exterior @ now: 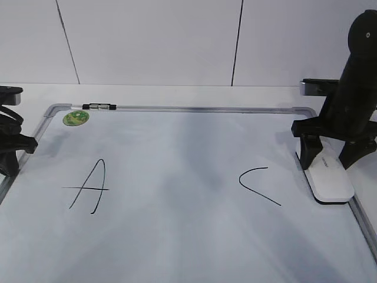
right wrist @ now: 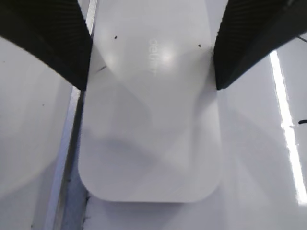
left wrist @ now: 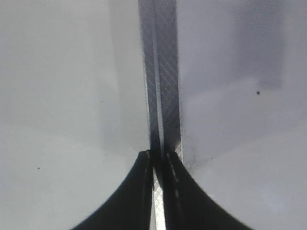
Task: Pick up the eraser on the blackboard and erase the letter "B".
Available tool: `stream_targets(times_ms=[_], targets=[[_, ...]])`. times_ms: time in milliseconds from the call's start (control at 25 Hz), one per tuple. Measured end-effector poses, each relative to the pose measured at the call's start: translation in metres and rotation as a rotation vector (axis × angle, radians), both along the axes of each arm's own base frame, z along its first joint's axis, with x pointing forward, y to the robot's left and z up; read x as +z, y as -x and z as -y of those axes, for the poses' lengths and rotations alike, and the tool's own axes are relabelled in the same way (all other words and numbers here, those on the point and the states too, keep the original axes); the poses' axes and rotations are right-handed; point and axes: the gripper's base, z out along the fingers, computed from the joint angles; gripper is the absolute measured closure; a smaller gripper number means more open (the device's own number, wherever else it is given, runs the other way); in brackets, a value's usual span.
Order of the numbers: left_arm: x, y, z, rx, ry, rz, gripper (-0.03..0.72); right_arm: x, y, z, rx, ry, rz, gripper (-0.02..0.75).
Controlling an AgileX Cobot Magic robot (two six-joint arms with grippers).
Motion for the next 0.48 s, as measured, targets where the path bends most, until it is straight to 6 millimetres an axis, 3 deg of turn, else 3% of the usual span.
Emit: stream_targets(times_ms=[160, 480], targets=[[0.000, 0.000, 0.000, 0.000, 0.000, 0.000, 0.675, 0.008, -0.001, 0.000, 0.002, 0.002, -0.025, 0.146], [0.000, 0.000, 0.000, 0.000, 0.000, 0.000, 0.673, 0.055, -0.026, -0.003, 0.004, -0.016, 0.126, 0.156]])
